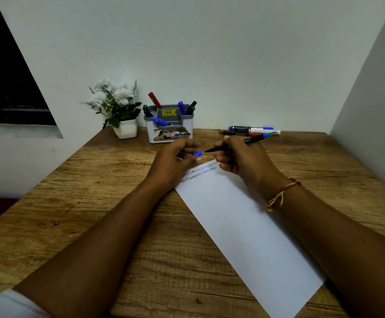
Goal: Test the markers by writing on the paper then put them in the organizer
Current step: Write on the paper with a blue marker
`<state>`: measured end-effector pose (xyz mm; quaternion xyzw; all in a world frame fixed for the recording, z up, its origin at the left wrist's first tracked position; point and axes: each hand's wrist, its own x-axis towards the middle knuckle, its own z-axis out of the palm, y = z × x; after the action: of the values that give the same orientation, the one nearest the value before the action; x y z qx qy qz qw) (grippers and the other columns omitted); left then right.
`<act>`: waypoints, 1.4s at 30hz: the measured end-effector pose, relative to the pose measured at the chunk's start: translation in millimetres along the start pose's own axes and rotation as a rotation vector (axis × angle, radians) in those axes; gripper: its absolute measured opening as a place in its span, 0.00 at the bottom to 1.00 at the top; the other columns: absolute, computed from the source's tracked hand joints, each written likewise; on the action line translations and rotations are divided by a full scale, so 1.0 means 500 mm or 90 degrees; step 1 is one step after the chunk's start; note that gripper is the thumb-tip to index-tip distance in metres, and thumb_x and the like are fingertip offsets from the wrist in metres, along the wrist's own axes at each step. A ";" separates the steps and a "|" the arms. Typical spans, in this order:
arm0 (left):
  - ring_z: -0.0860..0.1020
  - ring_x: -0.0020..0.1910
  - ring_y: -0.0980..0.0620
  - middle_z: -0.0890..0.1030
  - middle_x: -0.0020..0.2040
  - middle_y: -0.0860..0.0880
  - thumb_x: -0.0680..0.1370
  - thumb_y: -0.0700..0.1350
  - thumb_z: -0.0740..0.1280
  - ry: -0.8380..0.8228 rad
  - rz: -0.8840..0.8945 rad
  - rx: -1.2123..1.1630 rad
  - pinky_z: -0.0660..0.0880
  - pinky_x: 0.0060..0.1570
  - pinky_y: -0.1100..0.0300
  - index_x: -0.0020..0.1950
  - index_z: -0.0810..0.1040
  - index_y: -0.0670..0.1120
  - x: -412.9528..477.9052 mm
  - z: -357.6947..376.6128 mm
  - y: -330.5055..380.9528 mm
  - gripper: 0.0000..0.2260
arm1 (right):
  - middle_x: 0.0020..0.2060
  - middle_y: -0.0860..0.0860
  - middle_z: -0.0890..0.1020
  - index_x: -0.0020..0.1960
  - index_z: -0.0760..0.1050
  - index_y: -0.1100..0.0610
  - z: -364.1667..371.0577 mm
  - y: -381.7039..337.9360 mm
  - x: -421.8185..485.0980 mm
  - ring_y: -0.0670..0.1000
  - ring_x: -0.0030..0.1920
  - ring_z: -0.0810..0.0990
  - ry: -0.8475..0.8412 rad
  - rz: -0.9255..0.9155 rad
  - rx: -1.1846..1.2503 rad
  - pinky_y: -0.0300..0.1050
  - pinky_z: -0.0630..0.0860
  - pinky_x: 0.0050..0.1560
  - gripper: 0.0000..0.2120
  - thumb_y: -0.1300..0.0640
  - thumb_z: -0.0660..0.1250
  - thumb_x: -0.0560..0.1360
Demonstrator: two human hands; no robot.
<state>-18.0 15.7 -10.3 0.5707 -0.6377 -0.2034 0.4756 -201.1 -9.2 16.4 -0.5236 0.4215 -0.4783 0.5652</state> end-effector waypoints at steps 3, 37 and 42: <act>0.80 0.50 0.61 0.82 0.51 0.57 0.74 0.43 0.75 -0.006 -0.003 -0.005 0.76 0.50 0.66 0.56 0.80 0.55 0.000 0.002 0.003 0.14 | 0.33 0.52 0.83 0.46 0.83 0.59 -0.002 0.000 -0.004 0.45 0.33 0.82 -0.007 -0.002 -0.006 0.37 0.79 0.34 0.14 0.56 0.62 0.84; 0.84 0.51 0.43 0.85 0.47 0.43 0.71 0.35 0.75 -0.033 -0.081 -0.357 0.79 0.57 0.44 0.65 0.72 0.43 -0.009 -0.005 0.028 0.24 | 0.42 0.53 0.86 0.55 0.80 0.57 -0.019 -0.011 -0.011 0.47 0.41 0.82 -0.215 -0.062 -0.106 0.43 0.76 0.42 0.08 0.54 0.65 0.84; 0.83 0.50 0.44 0.84 0.45 0.45 0.71 0.36 0.76 0.000 -0.089 -0.386 0.80 0.55 0.45 0.67 0.72 0.42 -0.006 -0.011 0.027 0.26 | 0.49 0.60 0.87 0.60 0.81 0.58 -0.020 -0.040 -0.024 0.49 0.43 0.86 -0.273 0.077 0.131 0.43 0.79 0.42 0.35 0.33 0.49 0.82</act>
<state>-21.0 23.4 2.0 0.4448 -0.5074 -0.4168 0.6091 -215.1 0.6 34.8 -0.5268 0.2713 -0.3617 0.7198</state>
